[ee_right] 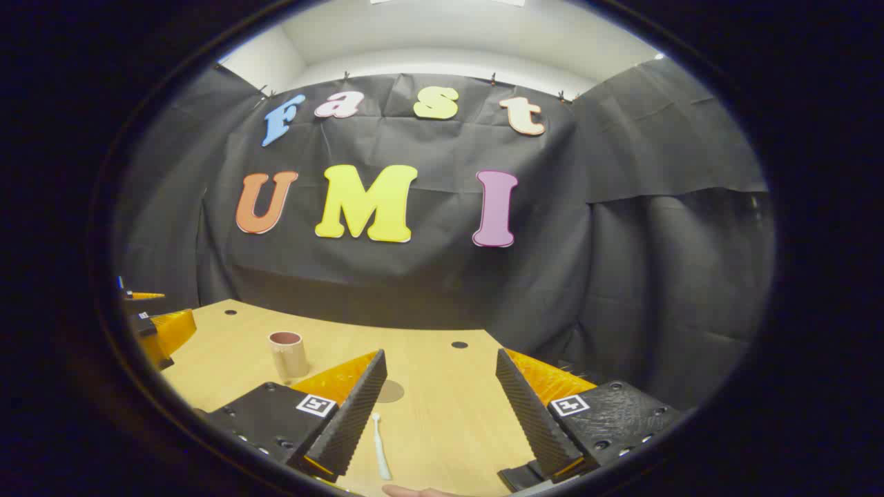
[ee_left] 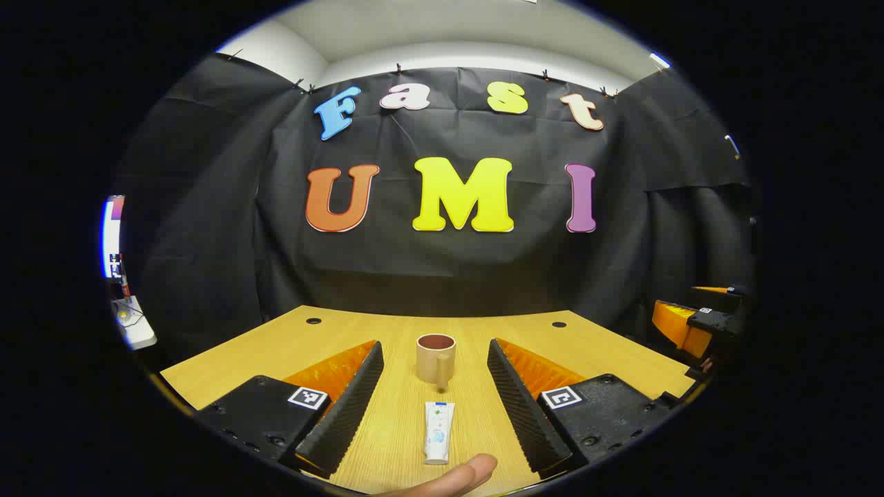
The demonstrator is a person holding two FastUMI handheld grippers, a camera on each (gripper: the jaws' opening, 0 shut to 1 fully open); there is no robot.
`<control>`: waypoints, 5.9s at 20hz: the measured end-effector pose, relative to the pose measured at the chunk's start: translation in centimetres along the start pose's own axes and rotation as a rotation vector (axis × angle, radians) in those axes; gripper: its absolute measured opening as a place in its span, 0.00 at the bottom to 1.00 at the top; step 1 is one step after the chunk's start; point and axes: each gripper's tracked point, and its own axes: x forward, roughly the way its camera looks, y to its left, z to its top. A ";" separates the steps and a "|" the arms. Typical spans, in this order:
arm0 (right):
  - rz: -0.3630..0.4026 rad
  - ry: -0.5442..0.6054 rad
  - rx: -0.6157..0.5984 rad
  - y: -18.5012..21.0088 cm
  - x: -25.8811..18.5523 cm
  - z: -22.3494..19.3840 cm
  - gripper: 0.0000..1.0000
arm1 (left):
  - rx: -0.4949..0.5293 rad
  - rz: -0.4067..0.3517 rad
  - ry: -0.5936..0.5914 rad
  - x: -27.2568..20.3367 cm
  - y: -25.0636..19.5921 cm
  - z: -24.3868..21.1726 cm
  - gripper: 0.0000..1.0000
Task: Put the toothbrush and toothpaste on the desktop into the cup, then pick up the cup and place it on the coaster on the desktop.
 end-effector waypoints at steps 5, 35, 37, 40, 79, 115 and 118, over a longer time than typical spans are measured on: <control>0.007 0.005 -0.033 0.6 0.0 -0.5 0.94 | 0.053 0.018 0.009 0.2 -0.1 -0.7 0.96; 0.012 0.136 -0.033 -0.2 1.7 -5.9 0.96 | 0.055 0.046 0.396 3.4 -0.6 -12.8 0.97; 0.012 0.157 -0.030 -0.2 1.9 -7.0 0.95 | 0.026 0.055 0.480 3.6 -0.4 -15.2 0.98; 0.010 0.195 -0.043 -0.3 2.7 -8.9 0.95 | -0.029 0.050 0.592 3.5 -0.6 -18.2 0.98; 0.229 0.675 0.034 8.9 9.3 -23.3 0.95 | -0.094 -0.022 0.561 3.4 1.1 -16.1 0.40; 0.416 0.113 0.054 8.7 2.0 -7.4 0.00 | -0.105 -0.026 0.293 4.0 1.0 -10.4 0.40; 0.425 0.085 0.069 8.2 1.1 -6.6 0.00 | -0.116 -0.013 0.199 4.5 1.4 -8.2 0.40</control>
